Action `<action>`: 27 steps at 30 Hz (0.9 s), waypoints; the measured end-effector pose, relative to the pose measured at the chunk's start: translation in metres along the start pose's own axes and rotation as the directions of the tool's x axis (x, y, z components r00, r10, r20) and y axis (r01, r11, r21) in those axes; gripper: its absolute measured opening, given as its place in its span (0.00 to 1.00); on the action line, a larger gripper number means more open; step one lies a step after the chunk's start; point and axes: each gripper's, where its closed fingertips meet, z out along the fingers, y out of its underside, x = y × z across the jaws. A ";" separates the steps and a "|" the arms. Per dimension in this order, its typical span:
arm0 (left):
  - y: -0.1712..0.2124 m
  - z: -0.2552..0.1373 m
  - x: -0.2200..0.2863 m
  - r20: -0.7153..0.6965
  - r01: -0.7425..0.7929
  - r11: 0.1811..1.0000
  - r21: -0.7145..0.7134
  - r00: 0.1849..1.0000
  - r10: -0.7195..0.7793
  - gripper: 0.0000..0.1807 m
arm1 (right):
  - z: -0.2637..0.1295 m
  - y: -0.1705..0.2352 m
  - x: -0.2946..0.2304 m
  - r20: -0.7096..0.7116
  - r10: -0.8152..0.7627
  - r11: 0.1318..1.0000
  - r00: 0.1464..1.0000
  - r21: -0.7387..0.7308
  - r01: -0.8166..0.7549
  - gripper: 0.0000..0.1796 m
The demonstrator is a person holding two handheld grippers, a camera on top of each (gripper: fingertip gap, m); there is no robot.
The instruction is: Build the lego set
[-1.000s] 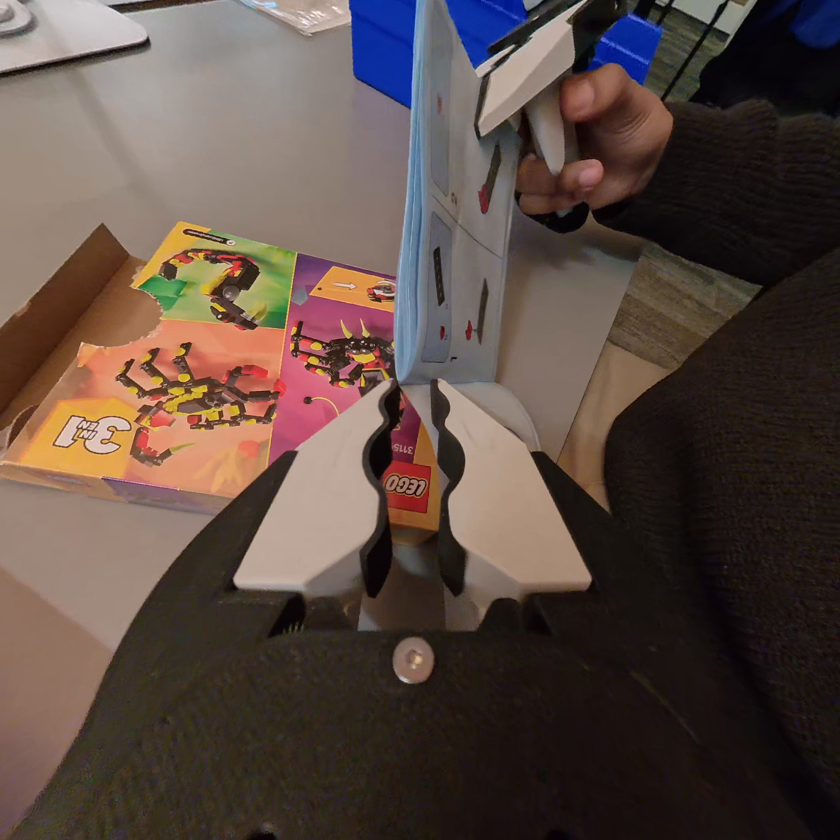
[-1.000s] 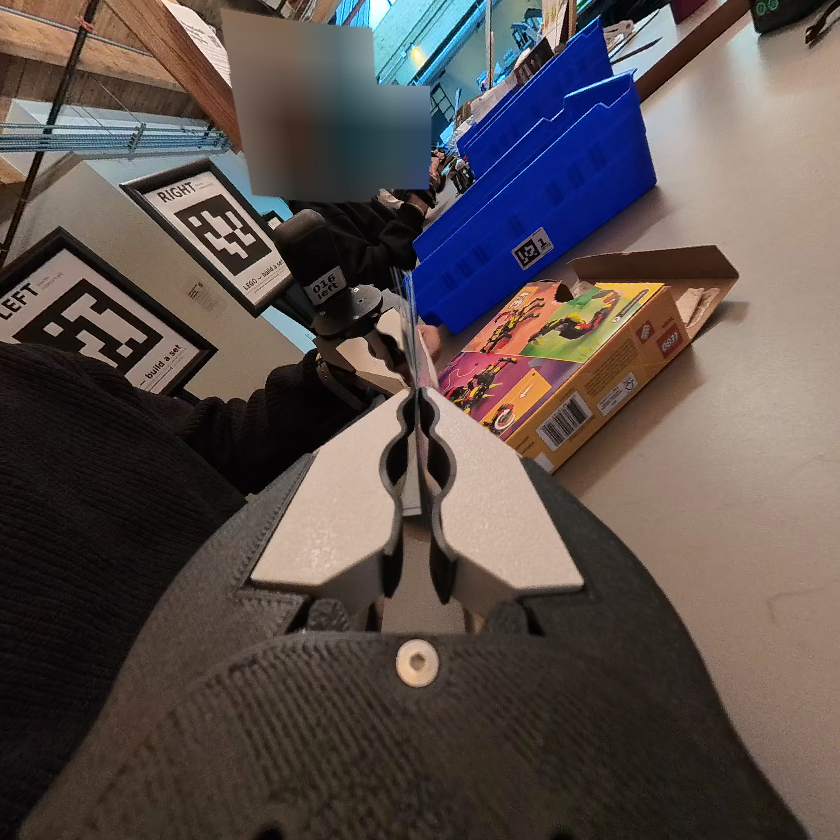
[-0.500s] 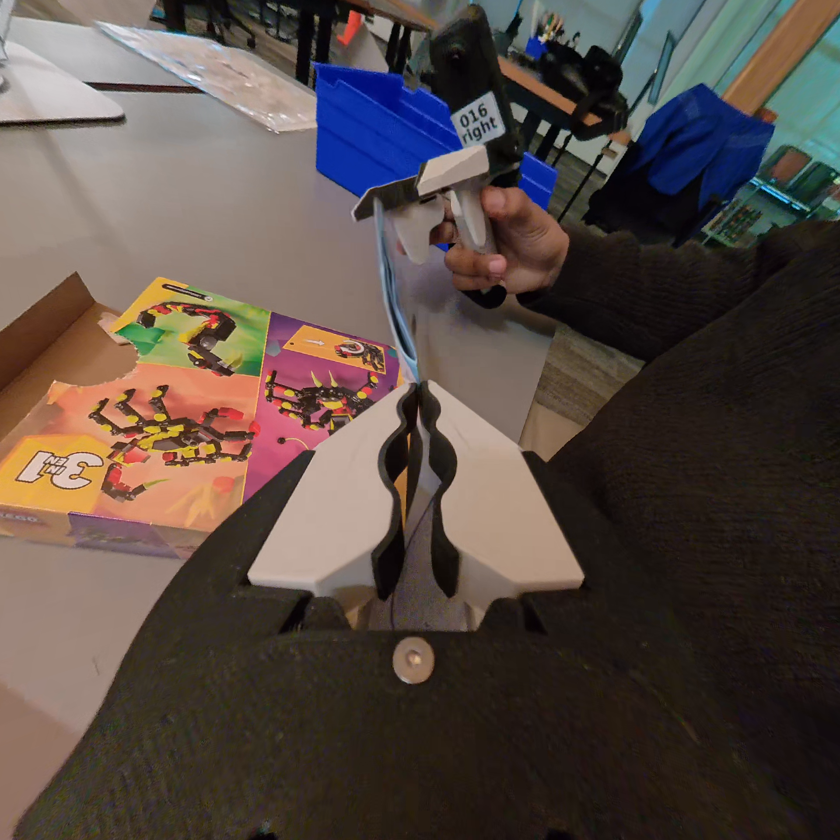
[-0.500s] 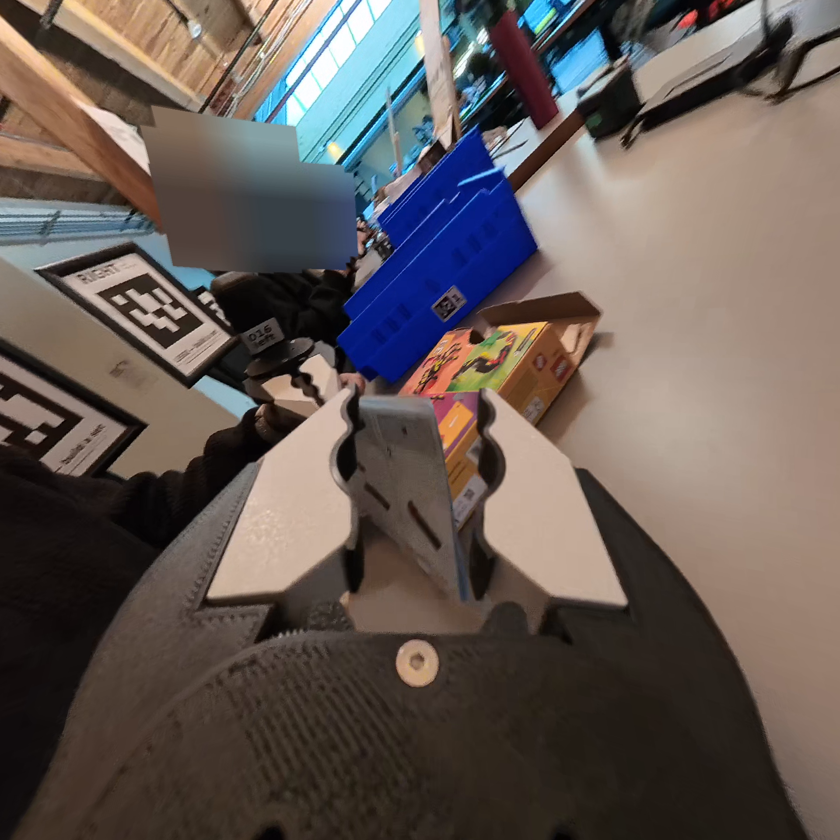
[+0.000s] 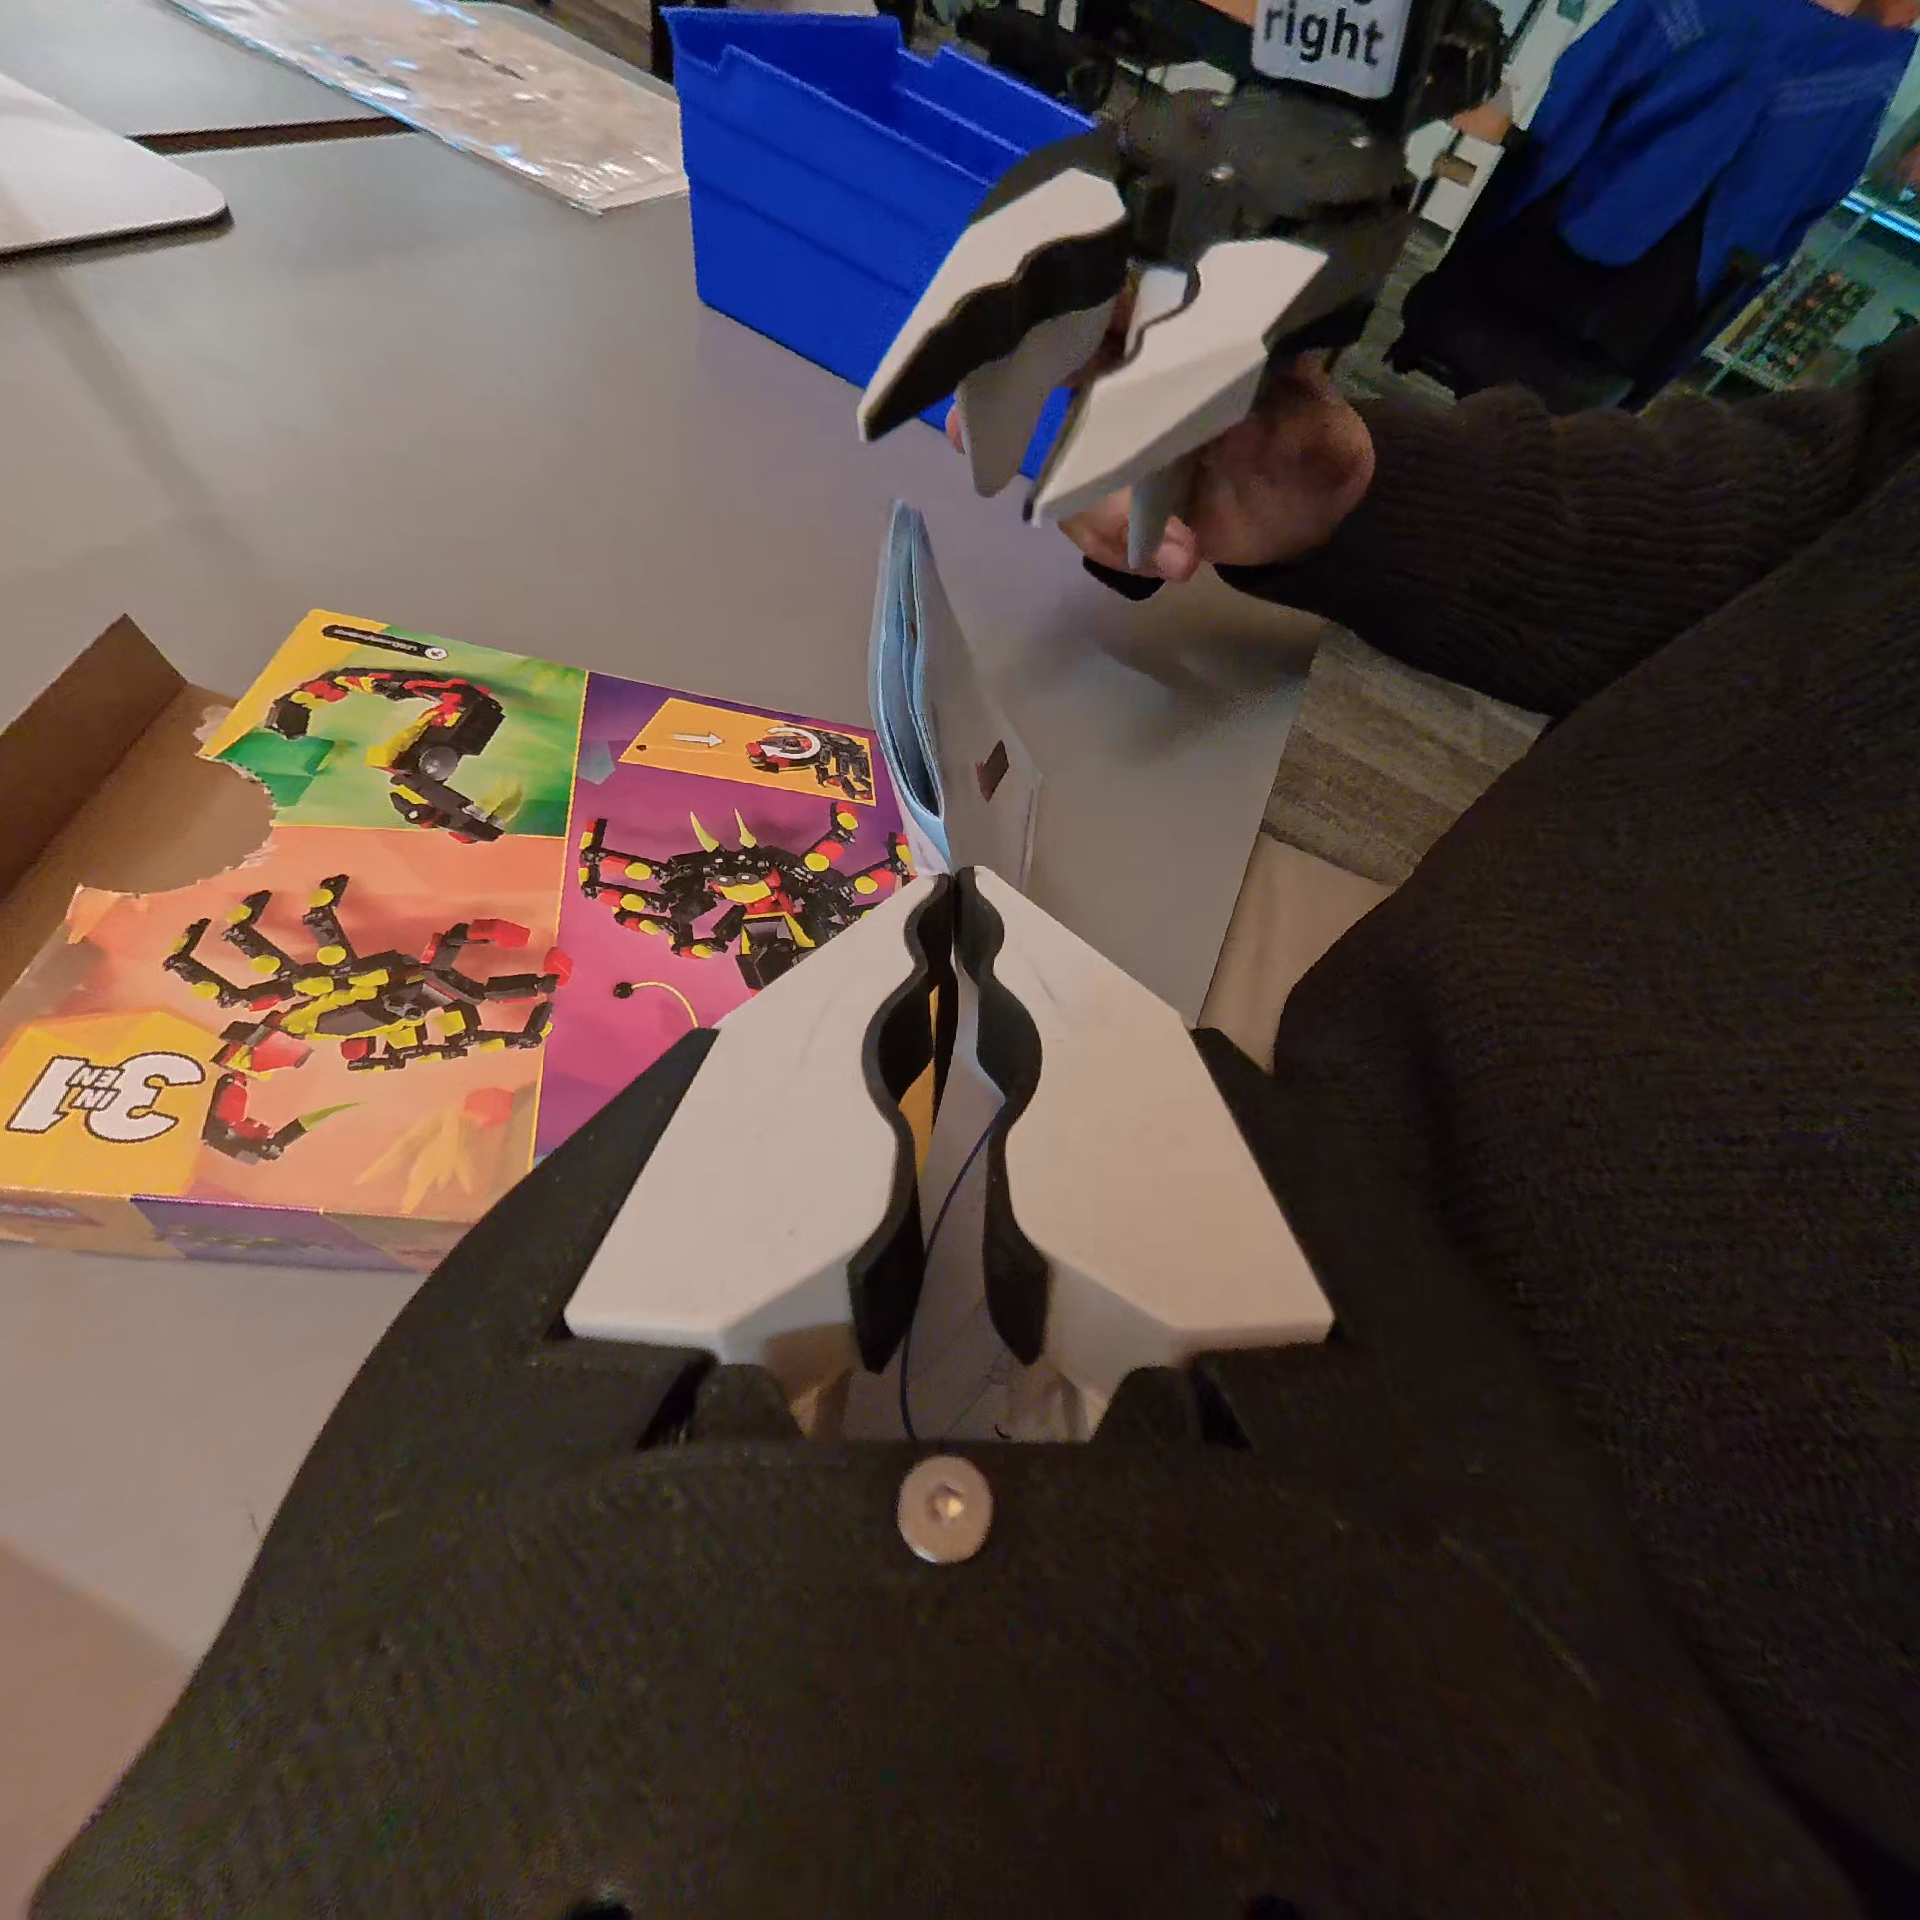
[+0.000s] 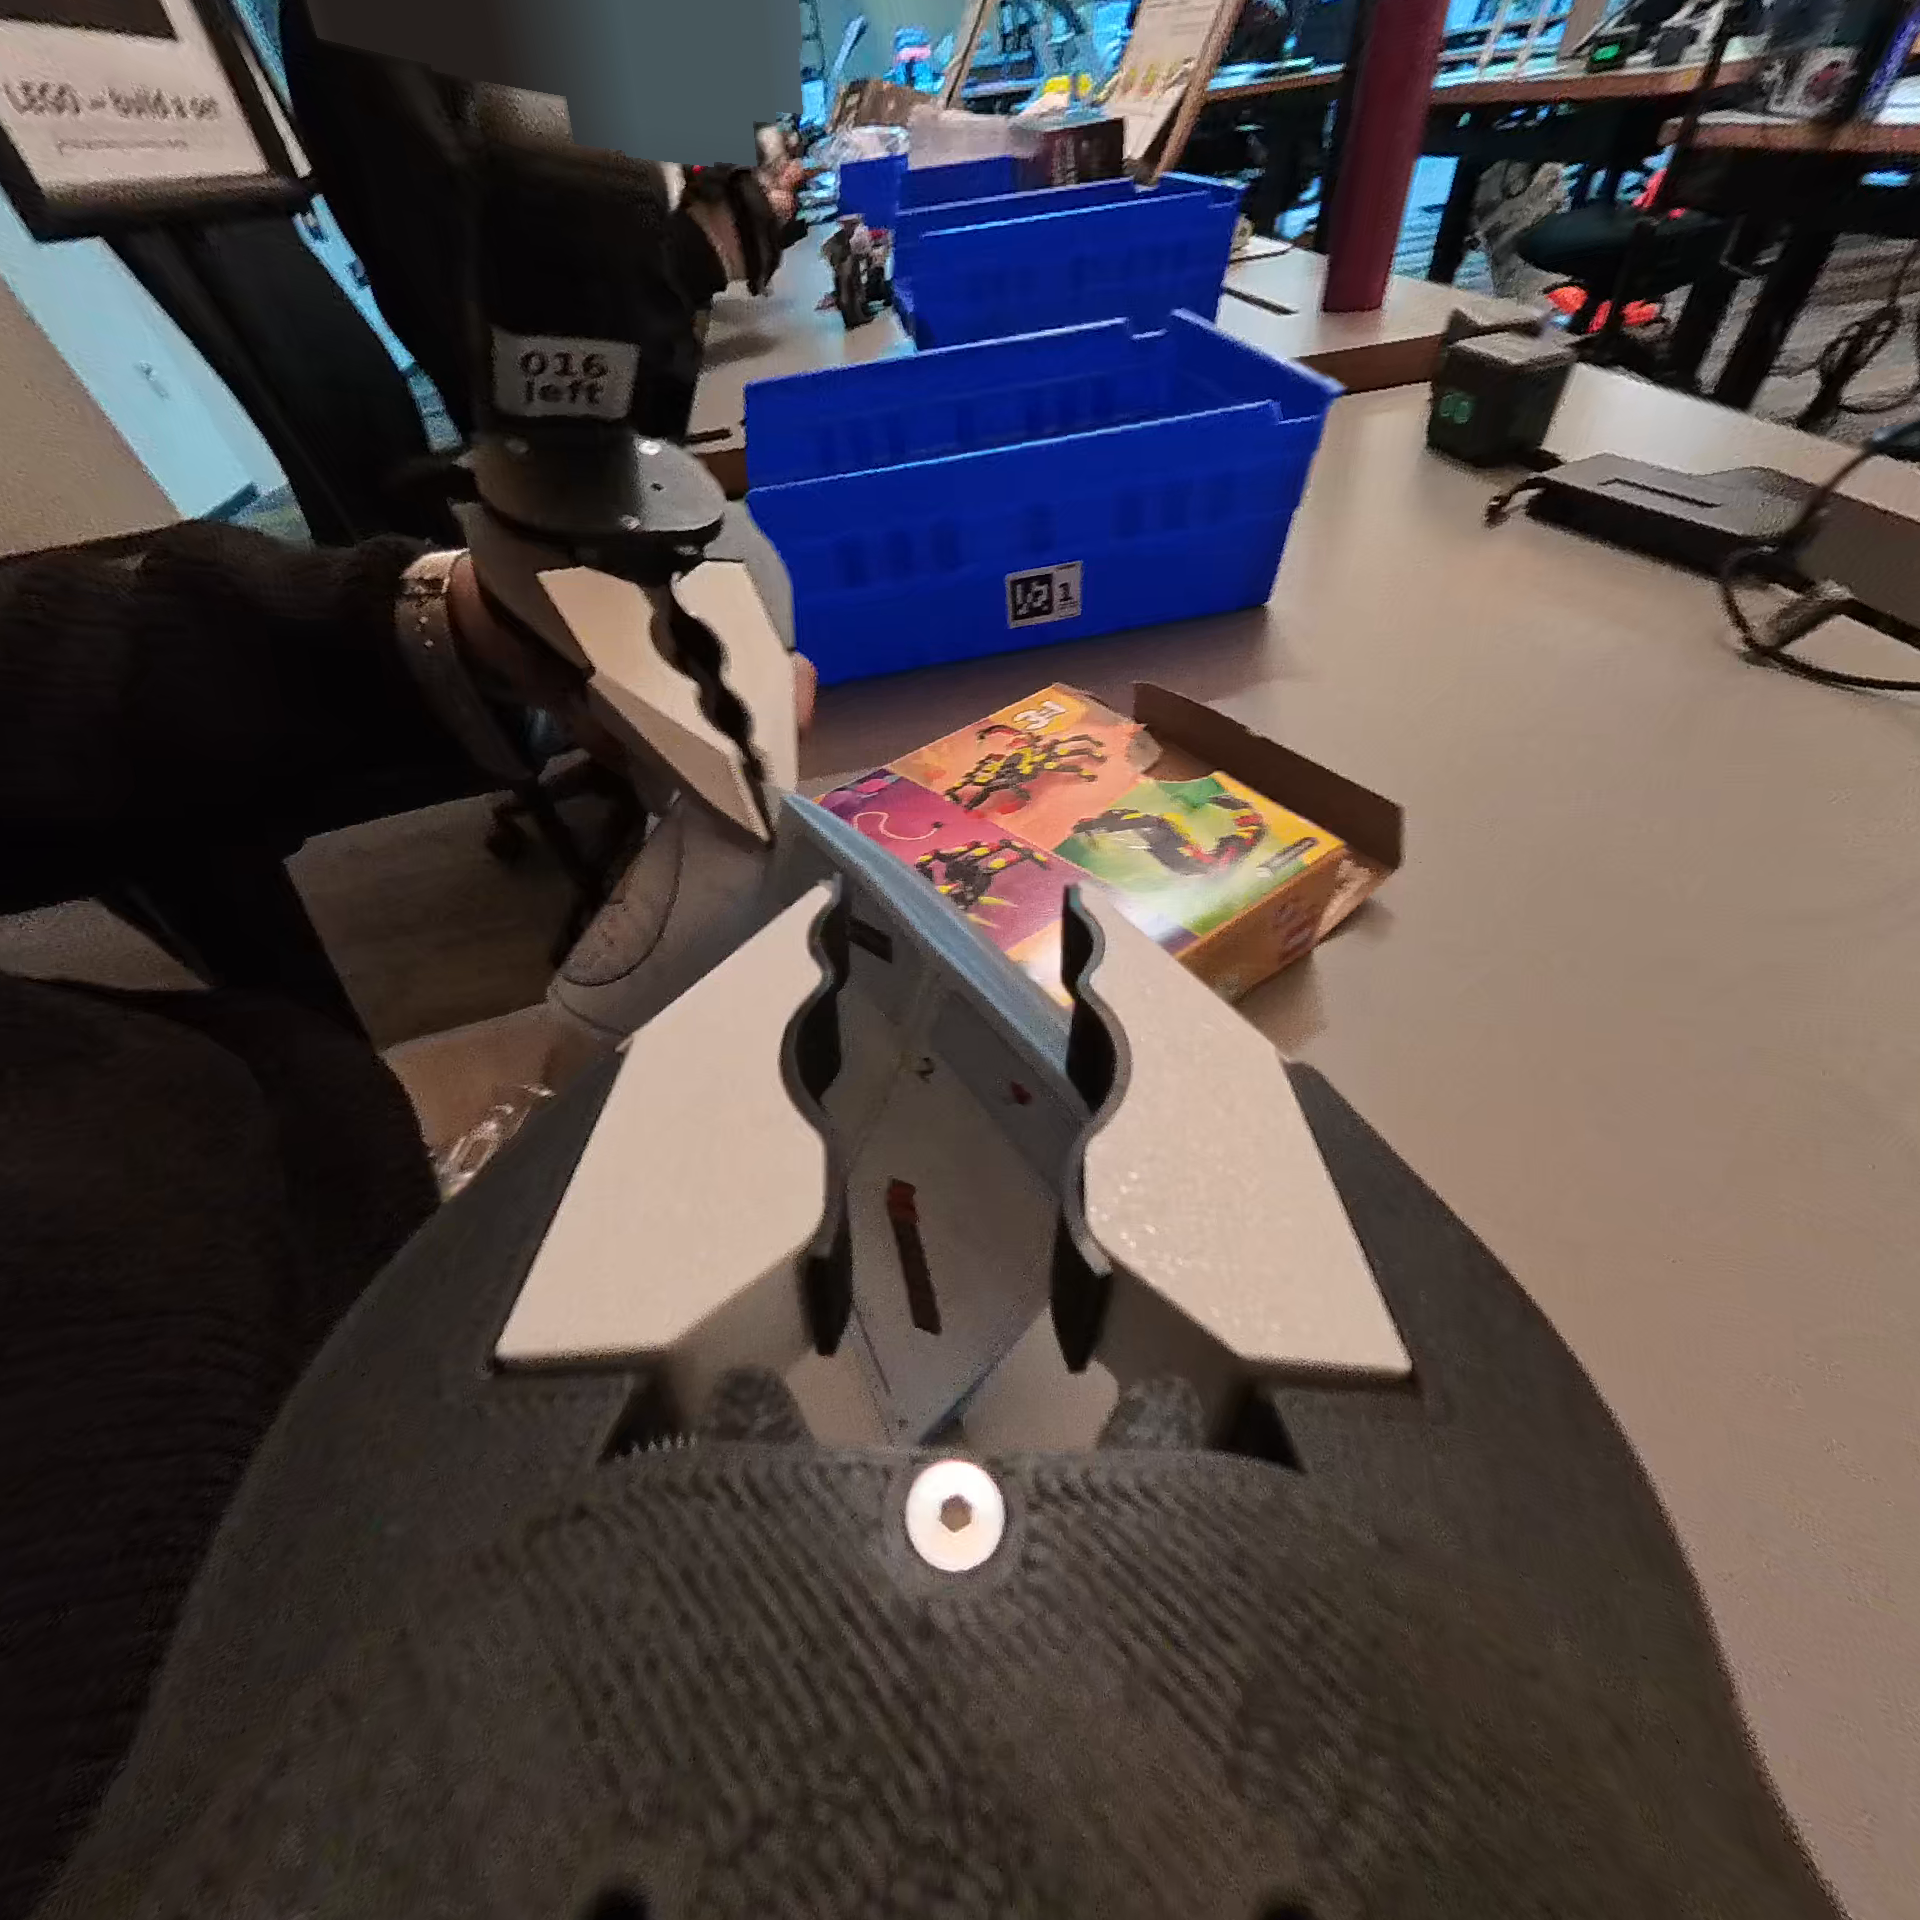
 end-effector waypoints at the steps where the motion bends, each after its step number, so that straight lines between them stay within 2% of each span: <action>1: 0.000 0.000 0.001 -0.001 -0.006 1.000 0.001 1.000 0.006 0.00 | 0.003 0.001 -0.005 0.016 -0.007 1.000 1.000 -0.013 0.007 0.22; 5: -0.001 0.002 0.005 0.003 -0.076 0.997 0.000 0.997 0.076 0.00 | 0.011 0.009 -0.019 0.060 -0.052 0.995 0.997 -0.085 0.057 0.25; 8: -0.002 0.005 0.012 0.011 -0.152 0.988 -0.001 0.988 0.152 0.00 | 0.015 0.010 -0.025 0.079 -0.188 0.963 0.979 -0.182 0.200 0.29; 11: -0.004 0.010 0.023 -0.015 -0.199 0.980 0.001 0.980 0.199 0.00 | 0.020 0.009 -0.033 0.134 -0.319 0.889 0.938 -0.300 0.346 0.30; 12: -0.004 0.011 0.025 -0.017 -0.212 0.977 0.001 0.977 0.212 0.00 | 0.022 0.016 -0.035 0.177 -0.343 0.845 0.923 -0.371 0.385 0.28; 14: -0.005 0.012 0.029 -0.018 -0.237 0.971 0.006 0.971 0.237 0.00 | 0.025 0.033 -0.033 0.241 -0.379 0.731 0.893 -0.513 0.449 0.15; 16: -0.007 0.012 0.027 0.008 -0.246 0.969 0.006 0.969 0.246 0.00 | 0.028 0.038 -0.033 0.303 -0.425 0.644 0.853 -0.561 0.520 0.02; 17: -0.008 0.010 0.021 0.046 -0.245 0.970 0.000 0.968 0.245 0.00 | 0.028 0.037 -0.032 0.319 -0.441 0.620 0.839 -0.568 0.542 0.00; 18: -0.012 0.007 0.011 0.118 -0.240 0.971 0.007 0.964 0.238 0.03 | 0.028 0.035 -0.031 0.328 -0.438 0.612 0.837 -0.574 0.544 0.00; 19: -0.017 0.002 0.000 0.186 -0.228 0.973 0.026 0.958 0.219 0.14 | 0.026 0.031 -0.030 0.330 -0.424 0.617 0.843 -0.577 0.536 0.00; 21: -0.029 -0.009 -0.010 0.228 -0.179 0.979 0.098 0.962 0.153 0.24 | 0.020 0.022 -0.025 0.328 -0.397 0.638 0.857 -0.574 0.514 0.00; 24: -0.044 -0.025 -0.022 0.227 -0.077 0.969 0.235 0.974 0.023 0.29 | 0.005 0.004 -0.007 0.311 -0.349 0.665 0.884 -0.583 0.467 0.00; 27: -0.052 -0.036 -0.030 0.213 -0.019 0.948 0.317 0.976 -0.051 0.30 | -0.011 -0.020 0.018 0.293 -0.286 0.695 0.912 -0.592 0.408 0.00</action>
